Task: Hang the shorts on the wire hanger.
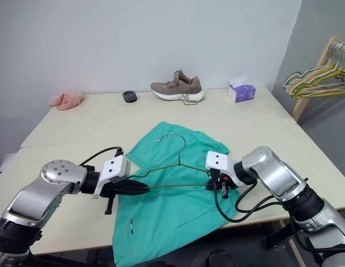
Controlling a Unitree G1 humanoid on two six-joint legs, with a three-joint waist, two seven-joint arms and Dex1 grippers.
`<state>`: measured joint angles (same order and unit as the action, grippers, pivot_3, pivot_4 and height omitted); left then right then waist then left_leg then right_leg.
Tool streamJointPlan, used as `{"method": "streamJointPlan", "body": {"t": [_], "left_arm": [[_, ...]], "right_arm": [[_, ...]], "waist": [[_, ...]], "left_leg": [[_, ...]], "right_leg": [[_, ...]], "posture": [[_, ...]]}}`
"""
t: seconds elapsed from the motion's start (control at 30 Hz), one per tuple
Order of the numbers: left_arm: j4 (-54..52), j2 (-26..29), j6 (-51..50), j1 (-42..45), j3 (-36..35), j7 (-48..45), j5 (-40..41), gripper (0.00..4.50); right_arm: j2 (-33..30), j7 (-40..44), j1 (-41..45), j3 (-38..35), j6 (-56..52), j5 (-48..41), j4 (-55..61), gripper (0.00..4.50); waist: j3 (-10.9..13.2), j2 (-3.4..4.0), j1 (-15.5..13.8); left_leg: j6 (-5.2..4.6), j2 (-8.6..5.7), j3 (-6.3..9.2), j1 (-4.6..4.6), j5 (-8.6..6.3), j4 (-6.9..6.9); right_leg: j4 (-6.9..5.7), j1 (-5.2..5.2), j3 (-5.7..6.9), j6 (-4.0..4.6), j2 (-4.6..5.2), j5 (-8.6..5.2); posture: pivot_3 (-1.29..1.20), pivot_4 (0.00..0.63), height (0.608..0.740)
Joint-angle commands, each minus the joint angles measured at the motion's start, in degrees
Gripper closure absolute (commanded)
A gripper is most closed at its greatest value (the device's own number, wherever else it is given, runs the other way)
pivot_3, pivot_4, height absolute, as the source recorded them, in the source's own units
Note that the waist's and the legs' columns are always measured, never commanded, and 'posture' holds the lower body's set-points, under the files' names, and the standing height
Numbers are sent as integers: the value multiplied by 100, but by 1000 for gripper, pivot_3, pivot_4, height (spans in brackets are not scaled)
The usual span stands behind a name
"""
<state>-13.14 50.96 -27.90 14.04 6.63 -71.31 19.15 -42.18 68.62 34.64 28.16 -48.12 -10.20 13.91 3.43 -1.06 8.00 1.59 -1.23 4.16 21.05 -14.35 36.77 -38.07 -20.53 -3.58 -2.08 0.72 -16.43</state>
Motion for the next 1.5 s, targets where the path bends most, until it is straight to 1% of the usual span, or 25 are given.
{"method": "streamJointPlan", "body": {"t": [0.03,0.17,0.33,0.43,0.5,0.7,0.8,0.87,0.9,0.97,1.07,1.1,1.27,1.5], "left_arm": [[-121,-145,-243,123,-417,133,482,3510],[80,-151,-272,45,-681,170,666,2348],[396,-97,-530,17,-1104,272,968,2348],[1022,-188,-461,187,-1318,713,752,2348],[1211,-190,-414,179,-1394,768,761,2348],[1037,-181,-408,-164,-1382,642,853,2348],[1086,-210,-322,-192,-1330,717,744,2348],[1195,-223,-265,-148,-1292,775,650,1999],[1216,-204,-230,-142,-1263,732,623,1775],[1224,-227,-54,-135,-1236,752,523,1169],[1309,-298,167,-59,-1186,857,364,243],[1331,-302,203,-41,-1165,853,340,24],[1344,-322,323,-14,-1083,817,257,24],[1346,-311,414,-113,-1123,819,188,24]], "right_arm": [[-157,2,-98,-252,-70,-160,228,4500],[-386,-11,-284,-405,-115,-303,400,4500],[-697,-138,-674,-776,-238,-487,463,4500],[-810,-376,-1095,-1379,-554,-774,407,4500],[-835,-551,-1376,-1817,-806,-958,349,4500],[-1009,-947,-2310,-3028,-1255,-1312,-68,4500],[-1123,-1050,-2668,-3434,-1360,-1403,-254,4500],[-1261,-1046,-2973,-3629,-1364,-1436,-315,4500],[-1324,-1043,-3103,-3691,-1354,-1450,-330,4500],[-1444,-1031,-3331,-3764,-1311,-1465,-359,4500],[-1511,-1035,-3471,-3726,-1264,-1480,-347,4500],[-1502,-1054,-3468,-3693,-1276,-1491,-317,4500],[-1398,-1113,-3180,-3344,-1320,-1506,-222,4500],[-1484,-998,-2759,-3032,-1216,-1579,-150,4500]], "waist": [[1,-2,-3],[3,0,0],[2,0,1],[3,0,-3],[3,-2,-4],[3,-3,-3],[4,-3,-3],[4,-2,-2],[4,-2,0],[3,-2,4],[3,-2,26],[3,-2,38],[3,-2,79],[4,-2,80]], "left_leg": [[0,0,3,1,0,0],[0,0,3,1,0,1],[0,0,4,0,0,2],[0,0,4,0,0,2],[0,-1,3,0,0,4],[2,-3,-2,3,-2,4],[3,-4,-4,4,-2,3],[2,-3,-4,2,-2,4],[2,-3,-4,0,-2,4],[2,-3,-5,-5,-2,4],[2,-2,-9,-6,-2,5],[2,-2,-14,-8,-2,5],[2,-1,-22,-9,-2,5],[2,-1,-20,-5,-3,4]], "right_leg": [[0,0,2,0,0,0],[0,0,2,0,0,0],[0,0,5,-1,0,0],[0,1,5,-1,0,-1],[-2,2,4,-1,0,0],[3,3,-2,-3,3,-1],[2,2,-4,-4,3,-1],[0,3,-3,-4,3,-1],[-1,6,-3,-4,2,-1],[0,10,-3,-4,0,-2],[0,11,-8,-5,-1,-1],[-1,12,-12,-6,-1,-1],[0,10,-19,-9,-4,1],[3,8,-21,-10,-3,1]], "posture": [[-136,0,740],[-139,0,740],[-146,0,740],[-142,0,740],[-145,0,740],[-165,0,740],[-172,0,740],[-176,0,740],[-179,0,740],[-179,0,740],[-179,0,740],[-187,0,740],[-179,0,740],[-170,0,740]]}}
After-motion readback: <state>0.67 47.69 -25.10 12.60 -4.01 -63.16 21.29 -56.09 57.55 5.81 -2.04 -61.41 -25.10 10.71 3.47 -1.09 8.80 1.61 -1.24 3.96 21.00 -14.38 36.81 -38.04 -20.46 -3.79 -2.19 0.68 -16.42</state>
